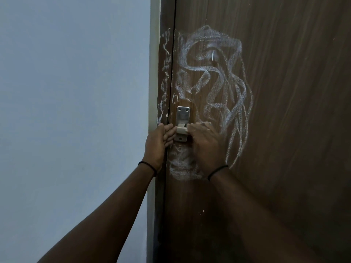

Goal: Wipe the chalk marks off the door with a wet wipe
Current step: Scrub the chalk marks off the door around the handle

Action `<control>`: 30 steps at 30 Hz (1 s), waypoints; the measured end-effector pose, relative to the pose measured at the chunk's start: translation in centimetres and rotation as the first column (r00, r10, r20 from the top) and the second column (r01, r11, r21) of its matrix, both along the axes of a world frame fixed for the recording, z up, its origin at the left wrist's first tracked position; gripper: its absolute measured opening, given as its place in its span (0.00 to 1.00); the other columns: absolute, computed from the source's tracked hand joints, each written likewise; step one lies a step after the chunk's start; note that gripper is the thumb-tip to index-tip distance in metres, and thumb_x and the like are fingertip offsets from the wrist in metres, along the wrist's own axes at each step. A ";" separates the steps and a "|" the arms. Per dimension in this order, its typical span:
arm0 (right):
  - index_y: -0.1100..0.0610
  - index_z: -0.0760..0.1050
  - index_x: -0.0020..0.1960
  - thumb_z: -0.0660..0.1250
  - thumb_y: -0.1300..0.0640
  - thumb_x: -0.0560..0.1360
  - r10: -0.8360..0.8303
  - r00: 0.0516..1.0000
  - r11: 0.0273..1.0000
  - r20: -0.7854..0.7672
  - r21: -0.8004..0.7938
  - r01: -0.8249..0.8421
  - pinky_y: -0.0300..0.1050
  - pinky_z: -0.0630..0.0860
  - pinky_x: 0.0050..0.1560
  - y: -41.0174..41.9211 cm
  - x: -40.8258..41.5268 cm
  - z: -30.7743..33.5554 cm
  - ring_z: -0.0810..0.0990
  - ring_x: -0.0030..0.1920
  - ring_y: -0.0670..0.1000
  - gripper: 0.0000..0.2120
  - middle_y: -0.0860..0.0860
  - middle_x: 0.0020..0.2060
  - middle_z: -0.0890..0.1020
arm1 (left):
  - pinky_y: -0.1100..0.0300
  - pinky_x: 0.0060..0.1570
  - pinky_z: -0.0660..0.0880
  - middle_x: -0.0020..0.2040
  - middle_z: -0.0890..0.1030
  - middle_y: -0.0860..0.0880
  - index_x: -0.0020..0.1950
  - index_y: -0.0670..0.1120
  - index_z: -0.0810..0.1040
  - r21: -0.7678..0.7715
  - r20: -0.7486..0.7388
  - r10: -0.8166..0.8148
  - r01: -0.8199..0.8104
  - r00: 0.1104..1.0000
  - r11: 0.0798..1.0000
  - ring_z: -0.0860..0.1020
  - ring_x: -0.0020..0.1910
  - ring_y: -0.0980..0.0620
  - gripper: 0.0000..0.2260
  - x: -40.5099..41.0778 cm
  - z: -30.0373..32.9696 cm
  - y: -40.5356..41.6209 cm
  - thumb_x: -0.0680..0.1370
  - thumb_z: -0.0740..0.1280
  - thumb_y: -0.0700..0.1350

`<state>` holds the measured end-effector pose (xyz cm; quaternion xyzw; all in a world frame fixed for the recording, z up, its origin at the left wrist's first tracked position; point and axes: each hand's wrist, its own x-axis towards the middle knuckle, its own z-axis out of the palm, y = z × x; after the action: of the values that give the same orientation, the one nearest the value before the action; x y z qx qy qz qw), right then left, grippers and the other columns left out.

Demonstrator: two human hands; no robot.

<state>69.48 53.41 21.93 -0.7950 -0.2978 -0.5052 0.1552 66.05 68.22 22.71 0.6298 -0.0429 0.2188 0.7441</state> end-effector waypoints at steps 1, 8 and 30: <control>0.61 0.80 0.61 0.68 0.66 0.76 -0.023 1.000 0.999 0.007 0.025 0.023 0.54 0.68 0.71 -1.0 0.0 -0.1 0.80 0.62 0.55 0.14 0.56 0.58 0.83 | 0.56 0.63 0.74 0.62 0.81 0.44 0.70 0.40 0.72 -0.003 0.000 -0.004 0.004 1.000 1.000 0.80 0.59 0.53 0.22 0.0 0.0 -0.1 0.85 0.48 0.49; 0.55 0.82 0.55 0.66 0.61 0.78 -0.079 0.961 0.969 -0.267 0.207 0.137 0.31 0.73 0.45 -5.7 0.1 1.2 0.81 0.43 0.43 0.09 0.50 0.48 0.85 | 0.51 0.67 0.71 0.63 0.80 0.43 0.70 0.40 0.71 -0.013 -0.015 0.004 -0.004 1.000 1.000 0.79 0.61 0.50 0.21 -0.5 0.5 -0.5 0.85 0.50 0.49; 0.63 0.82 0.53 0.66 0.62 0.77 0.116 0.402 0.992 -0.908 0.084 -0.097 0.38 0.82 0.38 0.3 2.7 10.3 0.86 0.38 0.47 0.09 0.53 0.39 0.86 | 0.40 0.56 0.77 0.45 0.84 0.44 0.45 0.49 0.84 0.202 0.113 0.227 -0.246 0.967 0.948 0.82 0.50 0.44 0.14 -0.1 0.4 -1.3 0.82 0.60 0.48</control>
<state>72.18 53.71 32.27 -0.9197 -0.2112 0.0159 0.3307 65.91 66.88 23.07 0.6967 -0.0231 0.3282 0.6375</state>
